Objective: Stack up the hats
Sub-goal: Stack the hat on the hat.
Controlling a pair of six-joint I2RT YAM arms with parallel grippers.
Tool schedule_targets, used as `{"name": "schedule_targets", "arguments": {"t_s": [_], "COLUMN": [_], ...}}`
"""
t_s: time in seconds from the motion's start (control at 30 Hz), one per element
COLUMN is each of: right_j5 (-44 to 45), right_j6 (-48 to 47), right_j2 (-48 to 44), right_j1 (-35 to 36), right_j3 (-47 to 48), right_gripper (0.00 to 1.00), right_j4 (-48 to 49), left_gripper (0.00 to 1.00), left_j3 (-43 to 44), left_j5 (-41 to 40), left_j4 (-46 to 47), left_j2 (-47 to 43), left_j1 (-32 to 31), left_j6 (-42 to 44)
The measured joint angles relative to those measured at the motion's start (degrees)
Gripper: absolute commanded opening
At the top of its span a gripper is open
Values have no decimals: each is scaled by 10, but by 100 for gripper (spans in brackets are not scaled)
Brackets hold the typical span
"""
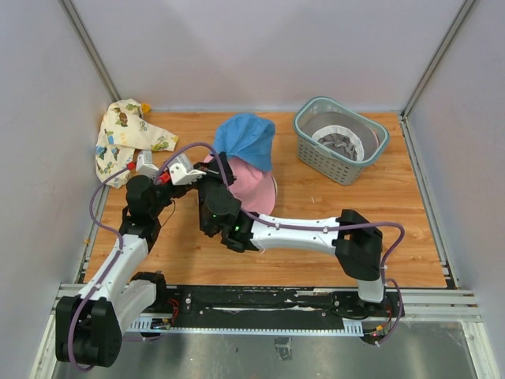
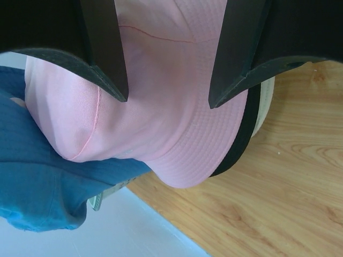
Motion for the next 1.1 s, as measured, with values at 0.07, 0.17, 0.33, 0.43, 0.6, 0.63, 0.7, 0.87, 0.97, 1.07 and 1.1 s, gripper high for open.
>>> {"name": "schedule_targets", "arguments": {"t_s": [0.07, 0.17, 0.33, 0.43, 0.6, 0.63, 0.7, 0.87, 0.97, 1.07, 1.1], "right_j5": [12, 26, 29, 30, 30, 31, 31, 33, 36, 37, 37], "right_j6": [-28, -67, -108, -113, -76, -58, -30, 0, -3, -8, -9], "right_j2": [10, 11, 5, -6, -41, -51, -64, -63, -29, 14, 24], "right_j1": [3, 3, 2, 4, 14, 19, 27, 45, 44, 37, 33], "right_j3": [17, 57, 114, 119, 85, 72, 56, 59, 119, 196, 216], "right_gripper": [1, 1, 0, 0, 1, 1, 1, 1, 1, 1, 1], "right_j4": [17, 38, 67, 65, 30, 15, -5, -32, -44, -52, -57], "left_gripper": [66, 66, 66, 66, 66, 66, 66, 66, 67, 67, 68], "left_j3": [0, 0, 0, 2, 11, 12, 14, 28, 37, 44, 46], "left_j5": [3, 4, 4, 5, 8, 9, 12, 13, 13, 15, 16], "left_j4": [0, -1, -1, -4, -6, -7, -8, -21, -25, -28, -28], "left_j2": [-2, -6, -19, -22, -25, -27, -33, -47, -51, -58, -62], "left_j1": [0, 0, 0, 0, 0, 0, 0, 0, 0, 0, 0], "left_j6": [-1, 0, 0, 0, -1, -1, -3, -3, -2, 0, 2]}}
